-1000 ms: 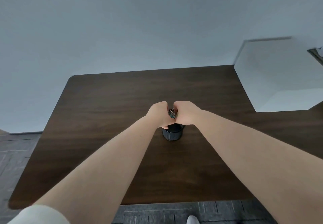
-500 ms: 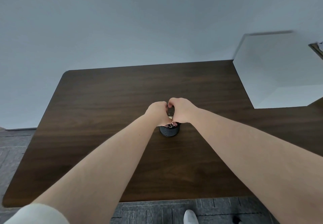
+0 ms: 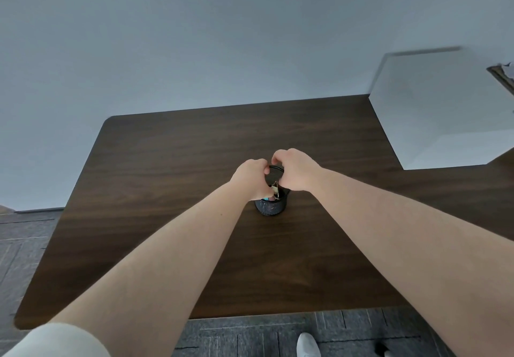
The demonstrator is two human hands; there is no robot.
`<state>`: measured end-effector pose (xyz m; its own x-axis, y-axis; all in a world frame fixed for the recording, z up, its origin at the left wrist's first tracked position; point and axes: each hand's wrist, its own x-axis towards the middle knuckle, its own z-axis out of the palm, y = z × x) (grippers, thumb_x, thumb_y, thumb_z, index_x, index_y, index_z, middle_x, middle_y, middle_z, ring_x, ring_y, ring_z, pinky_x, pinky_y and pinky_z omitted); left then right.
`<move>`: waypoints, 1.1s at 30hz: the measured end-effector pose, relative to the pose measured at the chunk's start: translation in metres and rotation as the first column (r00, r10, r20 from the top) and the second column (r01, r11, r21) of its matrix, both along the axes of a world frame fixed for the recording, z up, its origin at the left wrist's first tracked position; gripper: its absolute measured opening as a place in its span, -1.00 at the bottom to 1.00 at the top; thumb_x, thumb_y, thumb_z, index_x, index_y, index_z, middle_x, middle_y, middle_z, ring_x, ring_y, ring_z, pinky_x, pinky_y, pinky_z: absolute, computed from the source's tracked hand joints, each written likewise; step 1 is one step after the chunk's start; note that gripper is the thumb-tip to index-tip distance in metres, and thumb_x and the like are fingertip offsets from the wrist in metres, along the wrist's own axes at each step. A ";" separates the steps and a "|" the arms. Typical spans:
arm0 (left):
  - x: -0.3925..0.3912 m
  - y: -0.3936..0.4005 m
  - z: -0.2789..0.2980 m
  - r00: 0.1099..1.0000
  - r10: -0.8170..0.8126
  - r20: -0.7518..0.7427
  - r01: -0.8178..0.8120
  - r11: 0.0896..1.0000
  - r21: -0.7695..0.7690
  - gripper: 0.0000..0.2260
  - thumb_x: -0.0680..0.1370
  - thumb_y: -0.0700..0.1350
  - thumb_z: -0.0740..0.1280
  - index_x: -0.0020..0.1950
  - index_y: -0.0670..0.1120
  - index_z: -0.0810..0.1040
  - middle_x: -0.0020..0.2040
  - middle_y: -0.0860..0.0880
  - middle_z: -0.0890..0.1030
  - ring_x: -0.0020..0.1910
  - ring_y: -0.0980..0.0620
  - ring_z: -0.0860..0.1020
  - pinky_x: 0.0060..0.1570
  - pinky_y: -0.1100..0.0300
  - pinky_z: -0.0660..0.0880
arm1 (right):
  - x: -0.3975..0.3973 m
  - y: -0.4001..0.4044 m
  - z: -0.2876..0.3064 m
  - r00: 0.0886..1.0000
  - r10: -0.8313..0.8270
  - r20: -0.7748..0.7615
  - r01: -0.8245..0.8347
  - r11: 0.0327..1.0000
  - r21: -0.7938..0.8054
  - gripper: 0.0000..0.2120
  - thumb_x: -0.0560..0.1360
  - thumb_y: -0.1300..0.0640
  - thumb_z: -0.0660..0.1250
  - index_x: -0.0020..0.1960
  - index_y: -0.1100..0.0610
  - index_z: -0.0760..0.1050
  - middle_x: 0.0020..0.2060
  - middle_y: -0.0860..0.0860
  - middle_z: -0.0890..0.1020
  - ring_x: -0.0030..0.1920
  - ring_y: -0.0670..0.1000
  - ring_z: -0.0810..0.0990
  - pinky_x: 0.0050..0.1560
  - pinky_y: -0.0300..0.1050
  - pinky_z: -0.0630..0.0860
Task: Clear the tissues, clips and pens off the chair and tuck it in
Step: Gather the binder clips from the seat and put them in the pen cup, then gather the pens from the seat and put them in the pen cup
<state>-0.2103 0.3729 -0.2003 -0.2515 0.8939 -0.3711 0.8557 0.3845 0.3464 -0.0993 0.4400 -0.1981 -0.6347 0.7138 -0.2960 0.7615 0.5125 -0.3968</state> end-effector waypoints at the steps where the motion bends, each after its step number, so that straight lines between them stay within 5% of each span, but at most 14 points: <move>1: 0.000 -0.001 0.003 1.000 -0.002 -0.009 0.002 1.000 -0.005 -0.47 0.34 -0.06 0.53 0.24 -0.11 0.45 0.22 -0.09 0.50 0.18 -0.13 0.49 0.06 0.08 0.46 | 0.003 0.000 0.002 1.000 -0.007 0.004 0.007 1.000 0.002 -0.55 0.42 0.30 0.33 0.29 0.09 0.41 0.18 0.11 0.49 0.06 0.14 0.53 -0.05 -0.01 0.52; 10: 0.028 -0.004 0.033 0.981 -0.161 -0.111 0.163 0.987 0.006 -0.59 0.42 -0.10 0.40 0.24 -0.09 0.44 0.24 -0.09 0.49 0.19 -0.13 0.48 0.07 0.06 0.47 | 0.073 -0.030 0.019 0.980 -0.200 -0.010 0.200 0.979 0.023 -0.55 0.47 0.28 0.28 0.33 0.04 0.37 0.26 0.08 0.44 0.15 0.15 0.52 -0.01 -0.02 0.49; 18: 0.131 -0.021 0.040 0.878 -0.471 -0.091 0.475 0.880 0.023 -0.56 0.43 -0.10 0.39 0.29 -0.10 0.42 0.25 -0.09 0.50 0.22 -0.13 0.48 0.14 0.05 0.48 | 0.191 -0.099 0.018 0.854 -0.520 0.009 0.520 0.854 0.012 -0.58 0.52 0.20 0.30 0.35 0.04 0.35 0.28 0.07 0.43 0.12 0.15 0.54 -0.03 -0.08 0.46; 26: 0.283 -0.053 0.020 0.667 -0.743 -0.056 0.742 0.669 -0.041 -0.53 0.46 -0.12 0.40 0.35 -0.09 0.38 0.30 -0.10 0.48 0.23 -0.13 0.48 0.08 0.10 0.45 | 0.334 -0.188 -0.001 0.651 -0.757 0.061 0.759 0.650 -0.036 -0.56 0.52 0.17 0.30 0.38 0.07 0.33 0.27 0.12 0.41 0.07 0.16 0.53 -0.06 -0.07 0.45; 33: 0.441 -0.104 -0.001 0.399 -0.916 -0.037 0.912 0.400 -0.087 -0.51 0.47 -0.10 0.39 0.37 -0.08 0.36 0.32 -0.13 0.46 0.23 -0.18 0.48 0.17 -0.02 0.49 | 0.471 -0.287 -0.024 0.450 -0.888 0.091 0.893 0.447 -0.054 -0.61 0.53 0.15 0.27 0.34 0.16 0.35 0.22 0.17 0.44 0.15 0.23 0.50 0.06 0.02 0.48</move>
